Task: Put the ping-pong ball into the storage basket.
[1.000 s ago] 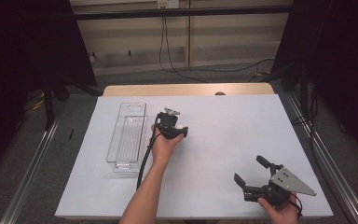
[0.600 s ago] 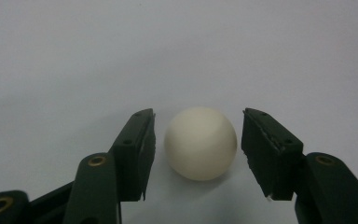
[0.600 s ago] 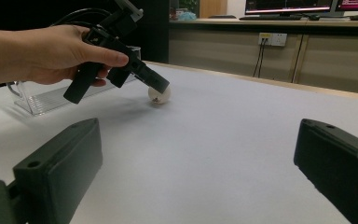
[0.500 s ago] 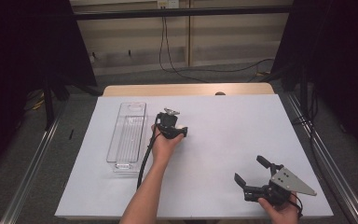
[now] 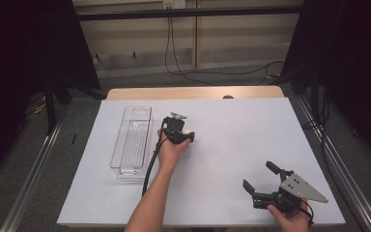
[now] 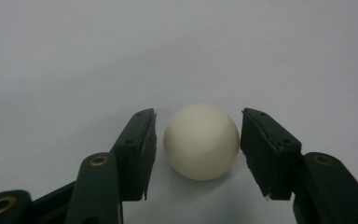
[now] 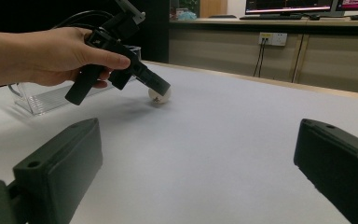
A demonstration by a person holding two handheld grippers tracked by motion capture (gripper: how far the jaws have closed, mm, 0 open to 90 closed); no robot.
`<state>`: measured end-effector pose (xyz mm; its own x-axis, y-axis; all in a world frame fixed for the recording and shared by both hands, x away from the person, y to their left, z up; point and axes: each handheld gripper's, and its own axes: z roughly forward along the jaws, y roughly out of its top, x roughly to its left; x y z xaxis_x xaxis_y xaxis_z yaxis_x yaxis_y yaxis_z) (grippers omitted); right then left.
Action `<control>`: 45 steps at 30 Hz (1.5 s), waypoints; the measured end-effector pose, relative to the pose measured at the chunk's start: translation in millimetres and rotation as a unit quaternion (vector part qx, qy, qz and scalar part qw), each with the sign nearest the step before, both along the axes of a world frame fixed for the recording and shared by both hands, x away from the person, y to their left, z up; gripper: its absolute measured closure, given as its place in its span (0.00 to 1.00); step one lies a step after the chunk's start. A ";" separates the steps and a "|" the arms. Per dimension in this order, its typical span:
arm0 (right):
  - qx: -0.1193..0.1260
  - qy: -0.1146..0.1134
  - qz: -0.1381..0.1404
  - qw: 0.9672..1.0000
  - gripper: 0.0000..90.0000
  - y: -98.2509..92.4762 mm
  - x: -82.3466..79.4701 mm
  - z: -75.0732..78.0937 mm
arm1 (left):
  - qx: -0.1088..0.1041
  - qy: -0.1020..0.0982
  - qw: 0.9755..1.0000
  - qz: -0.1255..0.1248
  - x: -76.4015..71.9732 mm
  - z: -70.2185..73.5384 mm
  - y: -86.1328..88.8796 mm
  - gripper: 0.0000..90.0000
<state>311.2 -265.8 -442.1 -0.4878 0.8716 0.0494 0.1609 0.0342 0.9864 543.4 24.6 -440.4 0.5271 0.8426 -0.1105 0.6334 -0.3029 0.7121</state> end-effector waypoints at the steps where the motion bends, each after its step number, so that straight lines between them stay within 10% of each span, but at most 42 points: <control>1: 0.000 0.000 0.000 1.000 0.01 0.0 0.0 0.1 | 0.003 -0.001 1.000 -0.001 0.4 -0.3 0.6 0.52; 45: -0.001 -0.001 -0.001 1.000 0.01 1.6 0.2 -0.1 | 0.009 0.016 1.000 -0.012 2.0 15.8 13.7 0.57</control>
<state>311.4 -264.2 -442.2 -0.4869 0.8722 0.0476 0.1598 0.0353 0.9865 545.4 38.3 -424.7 0.5434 0.8320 -0.1121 0.6479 -0.3306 0.6863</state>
